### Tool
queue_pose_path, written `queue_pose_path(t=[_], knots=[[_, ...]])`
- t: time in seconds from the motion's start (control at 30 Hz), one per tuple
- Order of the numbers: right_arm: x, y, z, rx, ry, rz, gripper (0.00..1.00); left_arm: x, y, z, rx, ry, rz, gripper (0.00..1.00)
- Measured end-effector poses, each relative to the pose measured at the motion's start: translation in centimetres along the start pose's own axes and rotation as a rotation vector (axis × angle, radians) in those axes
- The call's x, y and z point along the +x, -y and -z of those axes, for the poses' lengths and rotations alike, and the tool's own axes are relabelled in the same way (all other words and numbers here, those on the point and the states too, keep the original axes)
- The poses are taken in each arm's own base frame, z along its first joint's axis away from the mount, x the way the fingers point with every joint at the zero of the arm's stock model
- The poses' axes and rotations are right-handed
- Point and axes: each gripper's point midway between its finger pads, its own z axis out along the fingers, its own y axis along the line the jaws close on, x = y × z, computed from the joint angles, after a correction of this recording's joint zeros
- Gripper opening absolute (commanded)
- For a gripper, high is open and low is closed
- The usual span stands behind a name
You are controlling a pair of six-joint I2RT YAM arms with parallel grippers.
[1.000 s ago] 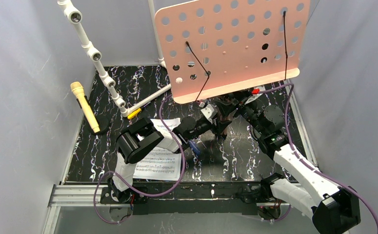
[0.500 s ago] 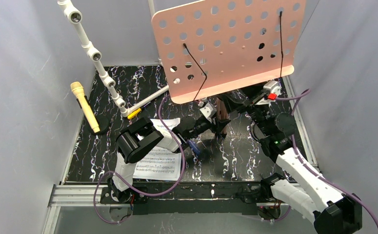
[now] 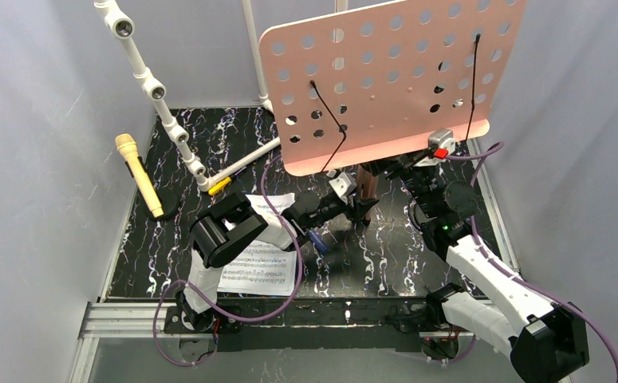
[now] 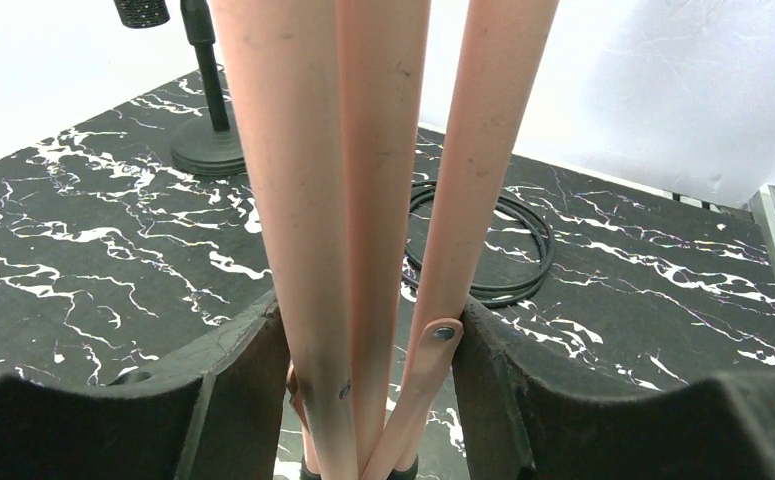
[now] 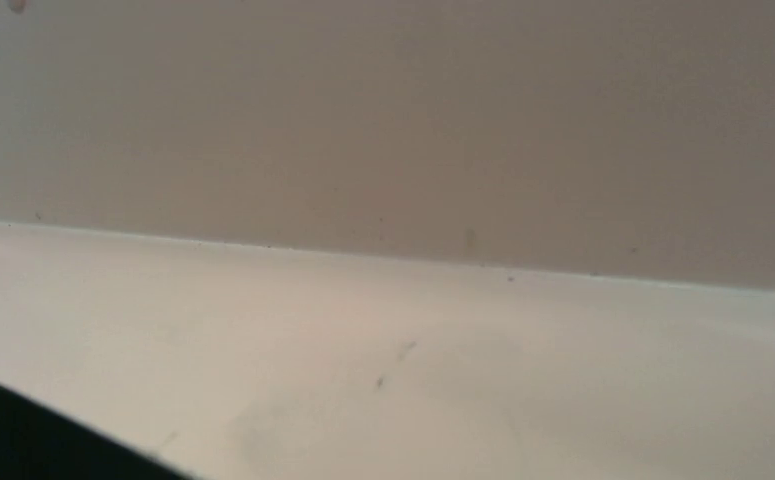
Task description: Pack up the instrument practice props
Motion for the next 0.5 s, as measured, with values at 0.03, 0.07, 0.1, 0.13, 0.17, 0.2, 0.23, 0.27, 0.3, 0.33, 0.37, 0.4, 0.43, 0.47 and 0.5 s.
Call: queue_pose_path(t=[0.03,0.07,0.1,0.13,0.17,0.2,0.23,0.27,0.3,0.33,0.37,0.4,0.43,0.47,0.5], knots=[[0.03,0.04,-0.03,0.001,0.001,0.005,0.63,0.01,0.06,0.0,0.003,0.0,-0.003,0.0],[0.01,0.08,-0.04,0.003,0.004,0.006,0.61,0.02,0.11,-0.01,0.004,-0.001,-0.004,0.0],[-0.07,0.14,-0.07,0.007,0.009,0.007,0.57,0.02,0.11,-0.01,0.004,-0.001,-0.004,0.0],[-0.13,0.23,-0.09,0.013,0.013,0.008,0.54,0.02,0.09,0.0,0.004,-0.001,-0.005,0.0],[-0.18,0.33,-0.08,0.017,0.016,0.012,0.51,-0.01,0.09,-0.01,0.004,0.0,-0.007,0.0],[-0.14,0.43,-0.05,0.022,0.017,0.015,0.47,0.0,0.08,0.01,0.004,-0.001,-0.008,0.0],[-0.1,0.44,-0.04,0.023,0.017,0.014,0.44,-0.02,0.07,0.02,0.004,-0.004,-0.01,0.0],[-0.09,0.37,-0.04,0.022,0.017,0.014,0.4,0.0,0.06,0.04,0.003,-0.008,-0.012,0.0],[-0.08,0.28,-0.04,0.02,0.017,0.014,0.36,-0.01,0.06,0.06,0.003,-0.012,-0.014,0.0],[-0.04,0.07,-0.03,0.012,0.016,0.01,0.33,-0.04,0.07,0.09,0.004,-0.017,-0.018,0.0],[0.0,-0.15,-0.02,0.004,0.016,0.009,0.29,-0.05,0.09,0.18,0.006,-0.027,-0.023,0.0],[-0.02,-0.24,-0.02,0.002,0.016,0.009,0.26,-0.08,0.11,0.3,0.008,-0.035,-0.026,0.0],[-0.04,-0.22,0.01,0.002,0.016,0.015,0.22,-0.14,0.18,0.48,0.013,-0.046,-0.029,0.0],[-0.06,-0.16,0.06,0.005,0.015,0.02,0.15,-0.07,0.29,0.72,0.019,-0.059,-0.029,0.0],[-0.07,-0.05,0.11,0.011,0.013,0.024,0.11,-0.06,0.36,0.92,0.024,-0.07,-0.029,0.0]])
